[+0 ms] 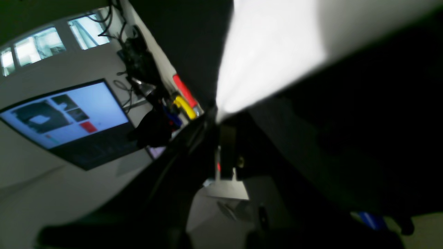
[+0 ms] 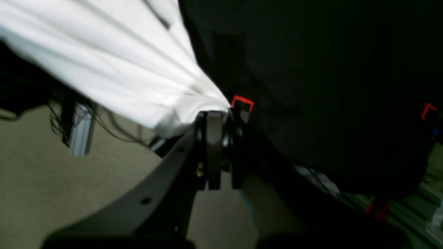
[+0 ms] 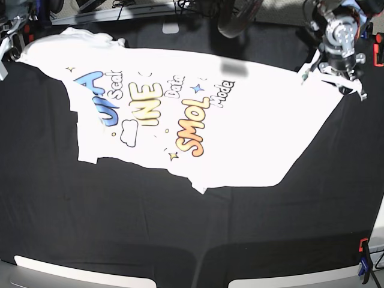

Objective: Layout the t-shirt on the table in an organized manner, then fold the t-shirt properly
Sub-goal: 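Lay the shirt flat on the table, dragging it away from the grippers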

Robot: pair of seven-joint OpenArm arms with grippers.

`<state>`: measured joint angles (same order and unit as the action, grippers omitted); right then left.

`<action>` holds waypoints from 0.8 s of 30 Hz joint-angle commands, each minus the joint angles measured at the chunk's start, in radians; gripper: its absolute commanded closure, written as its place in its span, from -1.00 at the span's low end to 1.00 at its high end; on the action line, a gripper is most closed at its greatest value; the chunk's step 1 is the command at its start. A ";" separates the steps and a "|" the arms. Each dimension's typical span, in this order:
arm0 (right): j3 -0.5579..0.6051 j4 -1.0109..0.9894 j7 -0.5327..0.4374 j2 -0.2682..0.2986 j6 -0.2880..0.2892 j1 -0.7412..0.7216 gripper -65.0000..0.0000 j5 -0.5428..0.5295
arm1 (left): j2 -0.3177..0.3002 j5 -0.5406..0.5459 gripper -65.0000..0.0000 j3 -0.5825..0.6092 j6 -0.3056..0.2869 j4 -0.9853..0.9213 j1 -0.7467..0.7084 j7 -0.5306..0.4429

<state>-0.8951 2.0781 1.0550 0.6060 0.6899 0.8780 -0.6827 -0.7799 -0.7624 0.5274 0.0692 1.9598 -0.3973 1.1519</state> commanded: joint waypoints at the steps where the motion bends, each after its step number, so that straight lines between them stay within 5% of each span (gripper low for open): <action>1: -0.020 -0.002 -0.014 0.018 -0.007 0.003 1.00 0.032 | -0.018 -0.032 1.00 -0.011 0.017 0.016 -0.006 0.034; 8: -0.020 -0.010 -0.019 0.018 -0.014 -0.003 1.00 0.033 | -0.018 -0.031 1.00 -0.011 0.017 0.017 -0.047 0.049; 16: -0.020 -0.010 -0.079 0.018 -0.149 -0.003 1.00 0.190 | -0.018 -0.031 1.00 -0.011 0.017 0.017 -0.121 0.060; 24: -0.020 -0.010 -0.080 0.018 -0.175 -0.120 1.00 0.211 | 0.008 -0.030 1.00 -0.009 0.018 0.028 -0.150 0.060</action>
<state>-0.8951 2.0613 0.9833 0.5995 0.5388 0.7551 -0.5194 -0.7559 -0.7635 0.5274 0.0708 1.9747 -0.5400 1.1679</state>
